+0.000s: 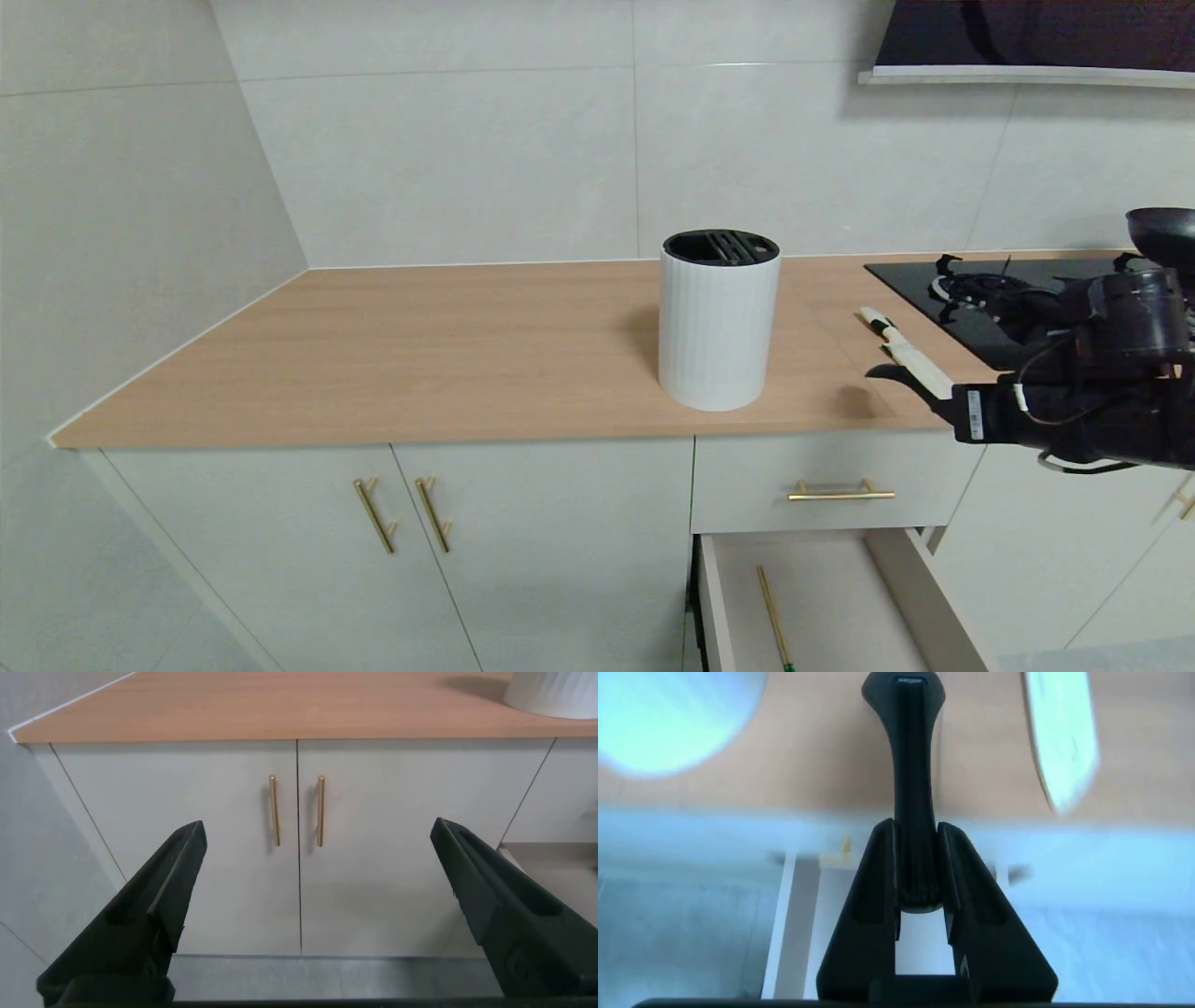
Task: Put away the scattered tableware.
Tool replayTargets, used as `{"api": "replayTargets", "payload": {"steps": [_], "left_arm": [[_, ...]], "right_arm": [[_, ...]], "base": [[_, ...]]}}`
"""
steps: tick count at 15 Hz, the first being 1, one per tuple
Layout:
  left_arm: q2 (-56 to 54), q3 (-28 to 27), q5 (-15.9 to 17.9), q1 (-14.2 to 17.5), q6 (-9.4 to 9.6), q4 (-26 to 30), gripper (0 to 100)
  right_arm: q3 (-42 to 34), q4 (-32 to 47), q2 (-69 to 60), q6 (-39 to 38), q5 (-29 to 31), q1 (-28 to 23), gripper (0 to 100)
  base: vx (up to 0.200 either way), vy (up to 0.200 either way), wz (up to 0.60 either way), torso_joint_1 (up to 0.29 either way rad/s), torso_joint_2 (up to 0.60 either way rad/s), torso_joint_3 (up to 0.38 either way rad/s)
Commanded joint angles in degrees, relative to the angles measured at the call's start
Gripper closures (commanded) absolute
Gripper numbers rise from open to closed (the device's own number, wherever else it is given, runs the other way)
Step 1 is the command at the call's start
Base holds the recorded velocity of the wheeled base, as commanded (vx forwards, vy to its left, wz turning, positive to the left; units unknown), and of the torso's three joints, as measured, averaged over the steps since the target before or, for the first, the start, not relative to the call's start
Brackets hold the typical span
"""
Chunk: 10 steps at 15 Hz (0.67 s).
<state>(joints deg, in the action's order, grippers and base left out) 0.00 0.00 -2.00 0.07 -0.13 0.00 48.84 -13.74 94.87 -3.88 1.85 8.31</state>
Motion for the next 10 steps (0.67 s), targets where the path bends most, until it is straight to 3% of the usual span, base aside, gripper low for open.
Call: {"api": "replayTargets", "payload": {"steps": [1, 10], "left_arm": [[0.1, 0.0, 0.0, 0.0, -0.04, 0.0, 0], [0.1, 0.0, 0.0, 0.0, -0.04, 0.0, 0]], "right_arm": [[-4.5, 0.9, -6.5, -0.1, -0.4, 0.1, 100], [-10.0, 0.4, -6.7, 0.4, -1.5, 1.3, 100]], "base": [[0.0, 0.0, 0.0, 0.0, 0.0, 0.0], [0.0, 0.0, 0.0, 0.0, 0.0, 0.0]]}}
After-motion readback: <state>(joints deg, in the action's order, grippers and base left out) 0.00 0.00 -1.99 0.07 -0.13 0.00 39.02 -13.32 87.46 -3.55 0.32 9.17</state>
